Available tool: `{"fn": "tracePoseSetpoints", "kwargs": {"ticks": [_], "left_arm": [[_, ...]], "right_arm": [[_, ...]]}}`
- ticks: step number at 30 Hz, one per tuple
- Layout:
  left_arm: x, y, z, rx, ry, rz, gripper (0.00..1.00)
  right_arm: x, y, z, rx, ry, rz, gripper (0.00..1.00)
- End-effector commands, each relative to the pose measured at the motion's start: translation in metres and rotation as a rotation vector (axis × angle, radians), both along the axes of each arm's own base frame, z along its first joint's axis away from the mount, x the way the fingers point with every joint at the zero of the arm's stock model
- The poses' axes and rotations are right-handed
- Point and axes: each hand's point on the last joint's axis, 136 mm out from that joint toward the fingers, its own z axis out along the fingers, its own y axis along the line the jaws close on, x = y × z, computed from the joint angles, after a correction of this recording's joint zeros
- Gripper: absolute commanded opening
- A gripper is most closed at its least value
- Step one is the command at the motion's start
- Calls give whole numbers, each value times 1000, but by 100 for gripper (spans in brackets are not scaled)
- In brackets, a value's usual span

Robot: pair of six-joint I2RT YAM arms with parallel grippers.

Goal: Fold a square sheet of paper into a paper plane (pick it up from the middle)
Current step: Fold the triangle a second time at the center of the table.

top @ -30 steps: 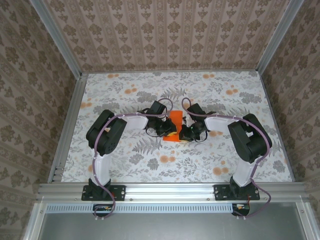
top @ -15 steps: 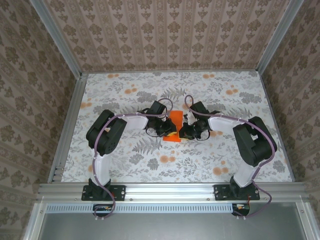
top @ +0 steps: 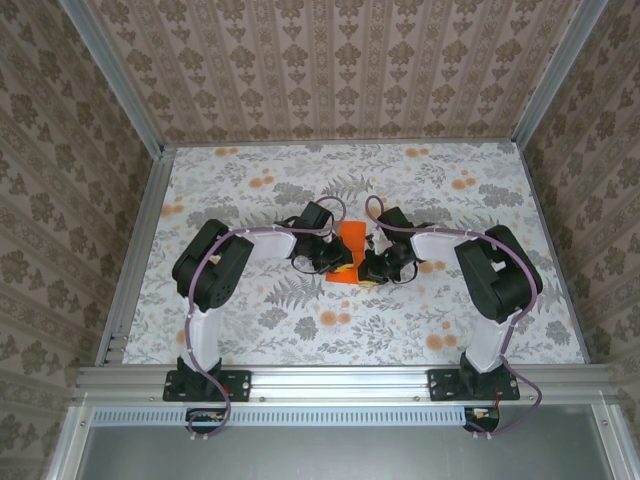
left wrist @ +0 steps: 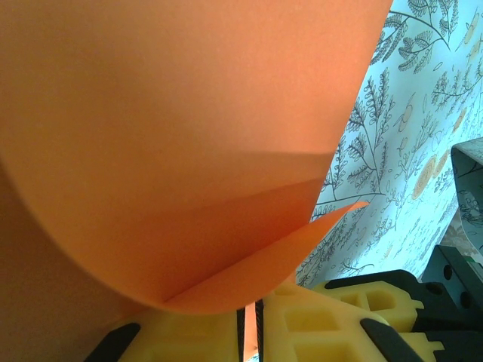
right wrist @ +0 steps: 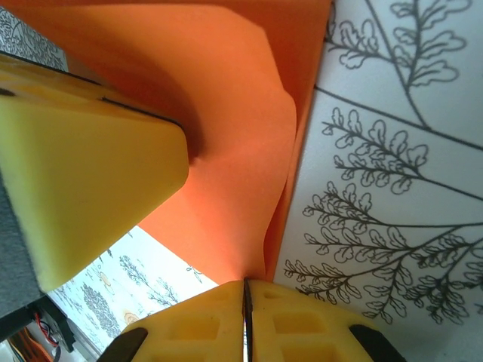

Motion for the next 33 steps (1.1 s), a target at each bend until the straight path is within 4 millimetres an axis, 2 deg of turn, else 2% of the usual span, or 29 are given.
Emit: {"fn": "tracePoseSetpoints", "kwargs": {"ticks": [1,3,7,9,15,27,33], "left_arm": [[-3,13,-16,54,32,24,14],[-3,13,-16,53,32,25,14],[-3,12,-16,53,31,24,14],[-2,12,-15,51,31,25,14],[-2,10,-14,46,30,22,14],[4,10,-8,35,7,25,14],[18,13,0,31,-21,25,15]], "right_arm": [[-14,-6,-5,-29,59,26,10],[-12,-5,3,-23,41,32,10],[4,4,31,37,-53,19,10],[10,7,34,50,-63,15,10],[14,6,12,6,-22,25,9],[-13,-18,-20,-122,69,42,8],[-19,-35,-31,-226,90,45,7]]}}
